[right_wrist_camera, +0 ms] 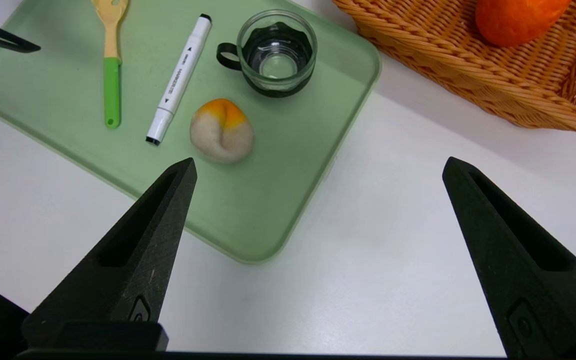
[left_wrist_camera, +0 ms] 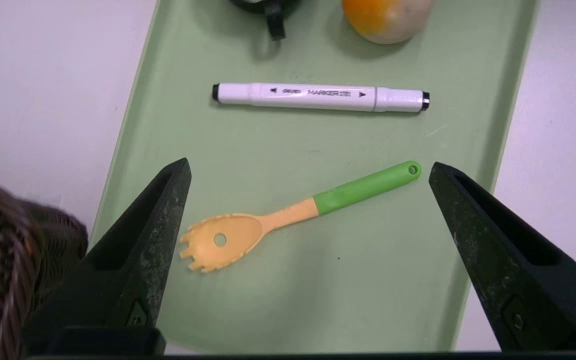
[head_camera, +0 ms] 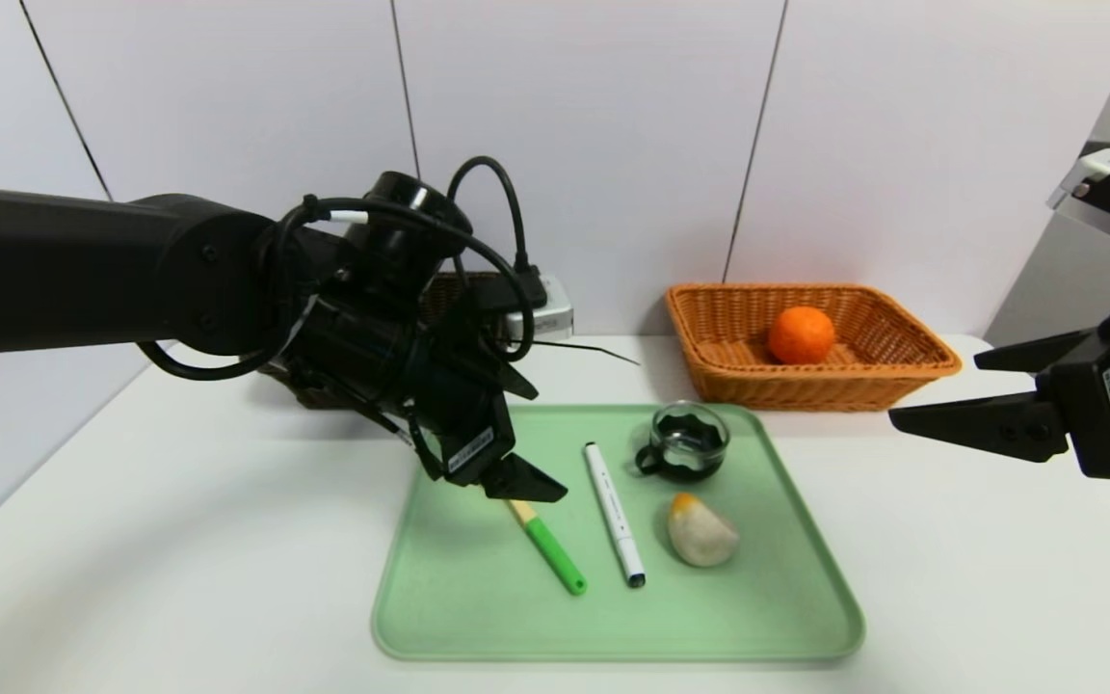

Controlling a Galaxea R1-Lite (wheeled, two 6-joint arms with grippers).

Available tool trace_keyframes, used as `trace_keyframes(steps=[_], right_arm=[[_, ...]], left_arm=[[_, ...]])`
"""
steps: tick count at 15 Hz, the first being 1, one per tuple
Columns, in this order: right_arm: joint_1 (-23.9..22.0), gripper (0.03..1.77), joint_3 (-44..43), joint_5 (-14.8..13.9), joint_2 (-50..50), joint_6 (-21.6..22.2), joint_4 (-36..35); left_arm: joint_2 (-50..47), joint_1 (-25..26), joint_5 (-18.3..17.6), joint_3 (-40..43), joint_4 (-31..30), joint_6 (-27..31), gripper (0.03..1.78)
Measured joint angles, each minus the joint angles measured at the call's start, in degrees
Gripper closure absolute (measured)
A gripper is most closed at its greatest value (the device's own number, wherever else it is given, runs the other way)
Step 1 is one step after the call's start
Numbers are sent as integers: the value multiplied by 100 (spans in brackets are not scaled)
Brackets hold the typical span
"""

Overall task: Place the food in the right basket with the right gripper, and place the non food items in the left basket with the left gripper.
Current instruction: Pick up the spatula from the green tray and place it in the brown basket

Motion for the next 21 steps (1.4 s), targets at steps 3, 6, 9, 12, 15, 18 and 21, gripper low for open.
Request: trace_keyframes(steps=[3, 6, 9, 12, 15, 18, 21], right_arm=[[13, 10, 113, 0, -50, 59, -5], [22, 10, 232, 0, -118, 79, -9], [20, 10, 366, -5, -194, 102, -17], [16, 10, 455, -7, -251, 165, -17], [16, 10, 505, -7, -271, 168, -77], [16, 10, 600, -7, -295, 168, -234], [11, 11, 641, -7, -312, 174, -258]], left_arm=[[306, 167, -562, 7, 94, 1213, 12], [623, 199, -817, 20, 174, 2068, 12], [880, 197, -813, -69, 681, 2461, 12], [1007, 182, -816, -194, 1141, 2498, 12], [1117, 176, -802, -279, 1136, 2503, 12], [1265, 167, -730, -402, 1130, 2495, 12], [1357, 162, -653, -458, 1150, 2503, 12]])
